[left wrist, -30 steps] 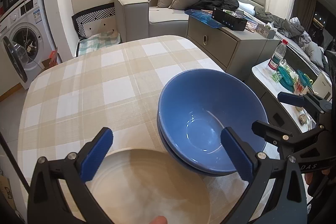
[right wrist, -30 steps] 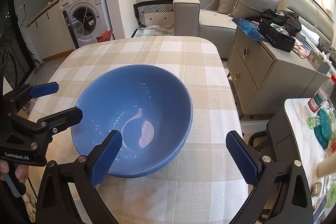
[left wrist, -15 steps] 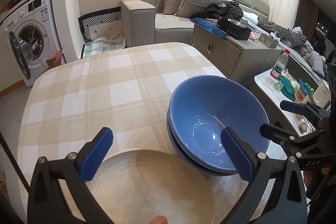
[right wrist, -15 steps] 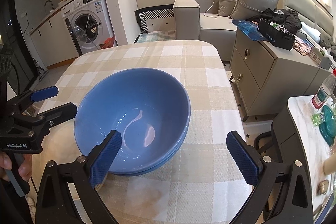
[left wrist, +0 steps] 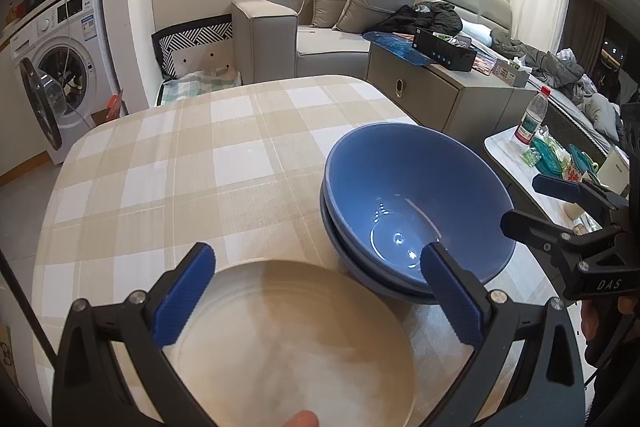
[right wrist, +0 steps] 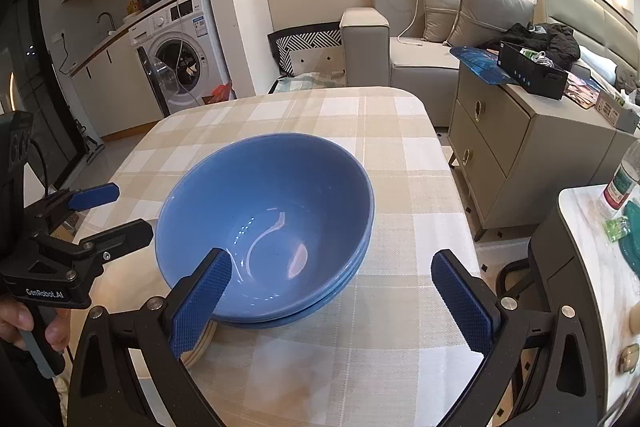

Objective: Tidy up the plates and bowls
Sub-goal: 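Position both open tools at the rim of the three-bowl stack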

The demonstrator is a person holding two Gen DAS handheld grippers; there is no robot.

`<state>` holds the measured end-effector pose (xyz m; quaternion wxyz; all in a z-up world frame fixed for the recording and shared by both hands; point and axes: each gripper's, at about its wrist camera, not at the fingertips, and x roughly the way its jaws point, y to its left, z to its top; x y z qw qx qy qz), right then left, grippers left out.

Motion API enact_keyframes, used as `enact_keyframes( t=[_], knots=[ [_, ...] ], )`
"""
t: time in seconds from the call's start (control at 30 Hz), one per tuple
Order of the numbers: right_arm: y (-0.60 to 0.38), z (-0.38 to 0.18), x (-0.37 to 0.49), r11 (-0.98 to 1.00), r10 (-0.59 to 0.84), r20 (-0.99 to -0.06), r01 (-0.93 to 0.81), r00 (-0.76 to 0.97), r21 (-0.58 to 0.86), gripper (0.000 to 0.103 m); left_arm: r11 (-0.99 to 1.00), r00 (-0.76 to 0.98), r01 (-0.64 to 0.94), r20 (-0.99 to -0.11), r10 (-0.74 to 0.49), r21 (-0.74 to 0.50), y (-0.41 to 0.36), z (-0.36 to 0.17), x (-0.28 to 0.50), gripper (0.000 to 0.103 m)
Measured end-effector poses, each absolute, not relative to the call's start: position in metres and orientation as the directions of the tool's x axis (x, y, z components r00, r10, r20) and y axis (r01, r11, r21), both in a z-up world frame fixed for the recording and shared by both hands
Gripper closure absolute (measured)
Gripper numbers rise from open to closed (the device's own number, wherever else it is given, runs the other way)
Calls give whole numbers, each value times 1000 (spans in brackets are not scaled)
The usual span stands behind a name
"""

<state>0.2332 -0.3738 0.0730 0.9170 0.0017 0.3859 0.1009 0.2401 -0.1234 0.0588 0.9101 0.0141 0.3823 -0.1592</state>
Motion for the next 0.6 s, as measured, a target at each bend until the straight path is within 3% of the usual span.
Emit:
enact_keyframes(
  t=[0.6],
  knots=[
    [-385,59,227,975,223,-678,-172,701,143,1,946,666,309,-686,-292,-102,-134,49,238,0]
  ],
)
